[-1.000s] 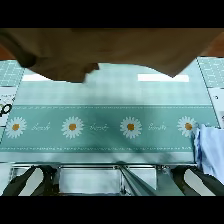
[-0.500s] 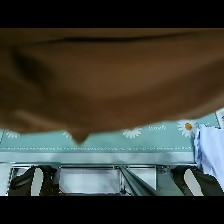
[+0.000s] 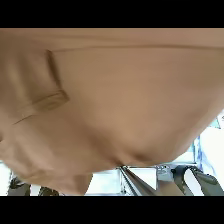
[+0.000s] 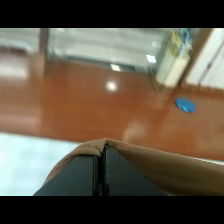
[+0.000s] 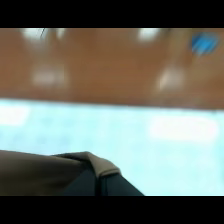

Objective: Fold the shirts.

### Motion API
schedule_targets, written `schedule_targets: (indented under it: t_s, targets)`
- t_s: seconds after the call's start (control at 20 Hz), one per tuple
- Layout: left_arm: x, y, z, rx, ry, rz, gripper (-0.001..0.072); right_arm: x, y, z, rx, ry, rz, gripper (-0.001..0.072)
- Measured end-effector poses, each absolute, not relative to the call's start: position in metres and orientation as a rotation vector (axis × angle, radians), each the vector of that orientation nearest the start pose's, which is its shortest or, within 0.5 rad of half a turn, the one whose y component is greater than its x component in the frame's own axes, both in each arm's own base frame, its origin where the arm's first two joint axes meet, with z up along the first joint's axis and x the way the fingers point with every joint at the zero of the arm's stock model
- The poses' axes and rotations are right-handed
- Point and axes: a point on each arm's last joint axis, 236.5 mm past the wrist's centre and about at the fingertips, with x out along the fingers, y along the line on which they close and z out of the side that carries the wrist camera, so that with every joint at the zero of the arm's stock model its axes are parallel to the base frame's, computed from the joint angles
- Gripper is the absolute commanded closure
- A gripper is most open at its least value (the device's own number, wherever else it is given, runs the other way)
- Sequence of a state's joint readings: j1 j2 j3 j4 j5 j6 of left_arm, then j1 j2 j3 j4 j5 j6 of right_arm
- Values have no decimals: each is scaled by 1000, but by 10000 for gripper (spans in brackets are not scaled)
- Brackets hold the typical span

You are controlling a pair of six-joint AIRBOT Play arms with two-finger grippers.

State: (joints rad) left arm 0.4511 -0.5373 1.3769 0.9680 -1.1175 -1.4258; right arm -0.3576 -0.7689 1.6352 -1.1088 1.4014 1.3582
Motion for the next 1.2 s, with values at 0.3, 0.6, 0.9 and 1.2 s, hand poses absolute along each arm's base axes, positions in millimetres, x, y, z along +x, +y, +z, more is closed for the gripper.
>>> schedule_targets:
  t_s: [0.3, 0.6, 0.9, 1.2]
  targets:
    - [395, -10, 254, -445, 486, -233, 688, 404, 11, 232, 240, 756, 295, 683]
    - [521, -20, 122, -552, 639, -203, 688, 532, 27, 85, 395, 893, 305, 683]
    - [592, -14, 43, -612, 696, -154, 688, 611, 29, 10, 530, 932, 288, 683]
    - [585, -15, 17, -643, 804, -193, 688, 603, 38, -10, 548, 1033, 329, 683]
